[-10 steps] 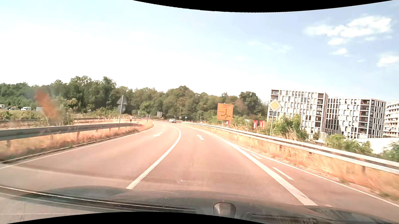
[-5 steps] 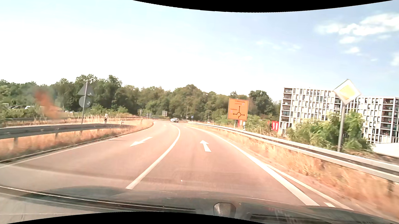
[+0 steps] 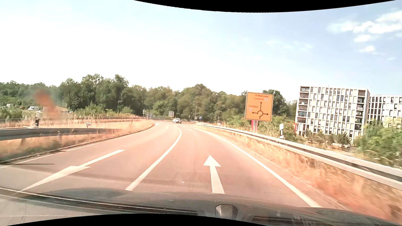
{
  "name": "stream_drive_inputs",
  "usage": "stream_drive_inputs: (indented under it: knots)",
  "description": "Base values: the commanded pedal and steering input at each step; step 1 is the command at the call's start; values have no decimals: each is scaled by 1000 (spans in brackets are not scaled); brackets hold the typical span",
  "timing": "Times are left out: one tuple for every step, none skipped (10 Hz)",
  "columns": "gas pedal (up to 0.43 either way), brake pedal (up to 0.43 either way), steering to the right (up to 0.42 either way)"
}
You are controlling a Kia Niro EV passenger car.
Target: Follow the waypoints while adhering to traffic rules and regulations
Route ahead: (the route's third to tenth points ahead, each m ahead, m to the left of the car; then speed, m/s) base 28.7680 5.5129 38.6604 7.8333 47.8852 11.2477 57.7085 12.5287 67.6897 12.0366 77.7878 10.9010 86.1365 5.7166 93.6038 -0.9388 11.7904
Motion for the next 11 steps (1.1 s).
stream_drive_inputs:
  knots:
    - [28, 0, -34]
    - [28, 0, -35]
    - [28, 0, -36]
    - [28, 0, -36]
    - [28, 0, -37]
    - [28, 0, -37]
    - [28, 0, -37]
    - [28, 0, -36]
    - [28, 0, -36]
    - [28, 0, -37]
    - [28, 0, -36]
